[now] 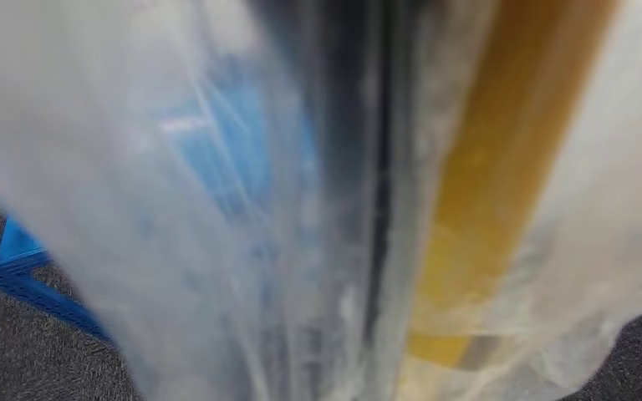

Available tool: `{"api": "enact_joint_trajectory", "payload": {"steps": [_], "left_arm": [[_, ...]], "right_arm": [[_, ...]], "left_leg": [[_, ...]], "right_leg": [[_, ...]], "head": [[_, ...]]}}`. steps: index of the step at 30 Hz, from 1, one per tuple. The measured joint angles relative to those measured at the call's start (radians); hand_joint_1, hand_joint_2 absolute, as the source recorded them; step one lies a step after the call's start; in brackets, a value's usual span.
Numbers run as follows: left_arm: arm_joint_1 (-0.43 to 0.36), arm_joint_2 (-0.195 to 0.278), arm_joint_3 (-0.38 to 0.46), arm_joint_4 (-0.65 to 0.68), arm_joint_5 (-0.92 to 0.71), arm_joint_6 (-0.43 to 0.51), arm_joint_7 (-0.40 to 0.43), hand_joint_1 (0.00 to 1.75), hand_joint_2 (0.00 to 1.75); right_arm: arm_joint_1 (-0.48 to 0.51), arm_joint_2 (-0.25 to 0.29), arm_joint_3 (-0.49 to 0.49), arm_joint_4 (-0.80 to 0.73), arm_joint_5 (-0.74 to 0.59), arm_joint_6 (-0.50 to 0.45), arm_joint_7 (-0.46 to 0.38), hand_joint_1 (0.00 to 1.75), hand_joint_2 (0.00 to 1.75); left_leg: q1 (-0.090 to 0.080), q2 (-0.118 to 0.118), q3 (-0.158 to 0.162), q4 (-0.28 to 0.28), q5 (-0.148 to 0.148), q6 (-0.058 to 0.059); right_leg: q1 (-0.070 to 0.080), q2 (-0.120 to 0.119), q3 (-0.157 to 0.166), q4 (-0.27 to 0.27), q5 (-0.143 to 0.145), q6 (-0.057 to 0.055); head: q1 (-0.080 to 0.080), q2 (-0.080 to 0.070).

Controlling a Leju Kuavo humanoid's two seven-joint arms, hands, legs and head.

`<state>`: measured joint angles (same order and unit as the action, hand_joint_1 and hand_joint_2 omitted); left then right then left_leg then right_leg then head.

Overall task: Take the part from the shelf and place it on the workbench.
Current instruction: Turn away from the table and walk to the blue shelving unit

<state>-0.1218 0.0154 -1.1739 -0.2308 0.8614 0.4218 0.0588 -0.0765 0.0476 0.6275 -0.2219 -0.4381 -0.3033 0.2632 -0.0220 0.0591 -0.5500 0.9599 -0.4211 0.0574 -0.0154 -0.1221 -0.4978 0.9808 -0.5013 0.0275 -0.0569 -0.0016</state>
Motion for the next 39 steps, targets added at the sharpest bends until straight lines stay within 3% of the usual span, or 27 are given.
{"api": "enact_joint_trajectory", "payload": {"steps": [1,3,5,6,7,8,10,12,17,18,20,22,23,24,26,28,30,32,34,36,37,38,39], "left_arm": [[0.002,0.0,0.0,0.0,0.0,0.0,0.0,0.0,0.0],[0.003,0.0,0.0,0.0,0.001,0.0,0.0,0.0,0.0],[0.002,-0.001,0.0,0.0,0.001,0.0,0.0,0.0,0.0],[0.001,-0.001,0.0,0.0,0.001,-0.001,0.0,0.0,0.0],[0.002,-0.002,0.0,0.0,0.001,-0.001,0.0,0.0,0.0],[0.003,-0.002,0.0,0.0,0.001,-0.001,0.0,0.0,0.0],[0.005,-0.002,0.0,0.0,0.001,-0.001,0.0,0.0,0.0],[0.004,-0.001,0.0,0.0,0.003,-0.001,0.001,0.0,0.0],[0.005,0.0,0.0,0.0,0.012,-0.001,0.003,0.0,0.0],[0.004,0.0,0.0,0.0,0.013,-0.001,0.003,0.0,0.0],[0.002,-0.001,0.0,0.0,0.013,-0.001,0.003,0.0,0.0],[0.004,-0.001,0.0,0.0,0.013,-0.001,0.003,0.0,0.0],[0.006,-0.001,0.0,0.0,0.013,-0.001,0.004,0.0,0.44],[0.006,-0.001,0.0,0.0,0.014,-0.001,0.005,0.0,0.87],[0.005,0.0,0.0,0.0,0.018,-0.002,0.012,0.0,1.75],[0.002,0.001,0.0,0.0,0.022,-0.003,0.02,0.0,1.75],[0.001,0.001,0.0,0.0,0.027,-0.003,0.025,0.0,1.75],[0.003,0.0,0.001,0.0,0.032,-0.003,0.026,0.0,1.75],[0.004,0.0,0.001,0.0,0.034,-0.005,0.024,0.0,1.75],[0.003,-0.001,0.002,0.0,0.035,-0.005,0.023,0.0,1.75],[0.004,-0.001,0.002,0.0,0.035,-0.006,0.025,0.0,1.75],[0.005,-0.002,0.002,0.0,0.036,-0.006,0.029,0.0,1.75],[0.005,-0.003,0.002,0.0,0.039,-0.007,0.036,0.0,1.75]], "right_arm": [[-0.002,0.001,0.0,0.0,-0.001,0.0,0.0,0.0,0.0],[-0.001,0.001,0.0,-0.001,-0.003,-0.002,-0.002,0.0,0.0],[0.002,0.0,0.0,-0.001,-0.008,-0.004,-0.005,0.0,0.0],[0.003,-0.001,0.0,-0.001,-0.009,-0.004,-0.007,0.0,0.0],[0.003,-0.001,0.0,-0.001,-0.011,-0.004,-0.008,0.0,0.0],[0.004,-0.002,0.0,0.0,-0.012,-0.004,-0.009,0.0,0.0],[0.004,-0.002,0.0,0.0,-0.013,-0.004,-0.011,0.0,0.0],[0.004,-0.002,0.0,0.0,-0.014,-0.004,-0.014,0.0,0.0],[0.003,-0.002,0.0,0.0,-0.016,-0.004,-0.022,0.0,0.0],[0.003,-0.002,0.0,0.0,-0.016,-0.004,-0.023,0.0,0.0],[0.004,-0.002,0.0,0.0,-0.016,-0.004,-0.024,0.0,0.0],[0.004,-0.002,0.0,0.0,-0.016,-0.004,-0.024,0.0,0.0],[0.004,-0.003,0.0,0.0,-0.016,-0.004,-0.024,0.0,0.44],[0.005,-0.003,0.0,0.0,-0.016,-0.004,-0.023,0.0,0.87],[0.004,-0.002,0.0,0.0,-0.016,-0.008,-0.019,0.0,1.75],[0.003,0.0,0.0,0.0,-0.016,-0.017,-0.015,0.0,1.75],[0.003,0.0,0.0,0.0,-0.017,-0.024,-0.013,0.0,1.75],[0.002,0.0,0.0,0.0,-0.021,-0.031,-0.012,0.0,1.75],[0.001,0.0,0.0,0.0,-0.029,-0.037,-0.012,0.0,1.75],[0.001,-0.001,0.0,0.0,-0.037,-0.041,-0.012,0.0,1.75],[0.002,-0.001,0.0,0.0,-0.04,-0.042,-0.012,0.0,1.75],[0.002,-0.002,0.0,0.0,-0.043,-0.042,-0.014,0.0,1.75],[0.003,-0.003,0.0,0.0,-0.045,-0.042,-0.016,0.0,1.75]], "left_leg": [[0.003,-0.012,0.009,-0.012,0.006,0.0],[0.013,-0.035,0.027,-0.036,0.02,0.001],[0.017,-0.054,0.03,-0.041,0.021,0.004],[0.017,-0.064,0.03,-0.041,0.02,0.005],[0.018,-0.073,0.031,-0.041,0.018,0.005],[0.02,-0.081,0.034,-0.04,0.016,0.002],[0.024,-0.093,0.039,-0.034,0.008,-0.008],[0.023,-0.1,0.036,-0.019,-0.005,-0.021],[0.027,-0.094,0.023,0.014,-0.03,-0.041],[0.029,-0.087,0.004,0.056,-0.053,-0.046],[0.031,-0.077,-0.065,0.194,-0.114,-0.056],[0.033,-0.076,-0.125,0.3,-0.141,-0.06],[0.033,-0.076,-0.129,0.298,-0.127,-0.059],[0.033,-0.075,-0.111,0.252,-0.095,-0.056],[0.028,-0.068,-0.042,0.099,-0.022,-0.043],[0.019,-0.06,-0.002,0.007,0.008,-0.031],[0.012,-0.06,0.0,-0.004,0.005,-0.024],[0.017,-0.063,0.011,-0.019,0.011,-0.016],[0.024,-0.064,0.023,-0.034,0.017,-0.008],[0.022,-0.065,0.025,-0.035,0.016,-0.002],[0.022,-0.066,0.026,-0.035,0.014,-0.001],[0.022,-0.067,0.028,-0.034,0.012,-0.002],[0.023,-0.069,0.031,-0.033,0.01,-0.004]], "right_leg": [[0.0,0.004,0.006,0.0,-0.004,0.005],[0.001,0.05,-0.011,0.055,-0.04,0.013],[-0.001,0.103,-0.077,0.185,-0.099,0.018],[-0.002,0.113,-0.11,0.241,-0.118,0.021],[-0.003,0.116,-0.13,0.267,-0.117,0.024],[-0.005,0.116,-0.131,0.252,-0.095,0.027],[-0.011,0.119,-0.084,0.128,-0.012,0.034],[-0.015,0.13,-0.041,0.021,0.036,0.032],[-0.011,0.133,-0.033,-0.002,0.036,-0.005],[-0.013,0.13,-0.032,-0.003,0.036,-0.011],[-0.012,0.125,-0.031,-0.003,0.034,-0.018],[-0.012,0.122,-0.028,-0.003,0.03,-0.02],[-0.011,0.121,-0.025,-0.003,0.028,-0.02],[-0.011,0.121,-0.021,-0.003,0.025,-0.019],[-0.009,0.121,-0.011,-0.003,0.02,-0.014],[-0.008,0.12,-0.006,-0.004,0.014,-0.005],[-0.01,0.118,-0.003,-0.009,0.012,0.006],[-0.011,0.117,-0.002,0.0,0.002,0.016],[-0.009,0.119,-0.038,0.082,-0.046,0.02],[-0.007,0.121,-0.111,0.22,-0.107,0.023],[-0.007,0.121,-0.139,0.267,-0.118,0.025],[-0.007,0.121,-0.15,0.28,-0.109,0.027],[-0.008,0.121,-0.142,0.25,-0.08,0.029]], "head": [[0.001,0.0],[0.004,0.0],[0.008,0.0],[0.01,0.0],[0.01,0.0],[0.01,0.0],[0.011,0.0],[0.012,0.0],[0.01,0.0],[0.008,0.0],[0.003,0.0],[0.002,0.0],[0.001,0.0],[0.001,0.0],[0.001,0.0],[0.0,0.0],[-0.001,0.0],[0.0,0.0],[0.003,0.0],[0.006,0.0],[0.007,0.0],[0.007,0.0],[0.007,0.0]]}}
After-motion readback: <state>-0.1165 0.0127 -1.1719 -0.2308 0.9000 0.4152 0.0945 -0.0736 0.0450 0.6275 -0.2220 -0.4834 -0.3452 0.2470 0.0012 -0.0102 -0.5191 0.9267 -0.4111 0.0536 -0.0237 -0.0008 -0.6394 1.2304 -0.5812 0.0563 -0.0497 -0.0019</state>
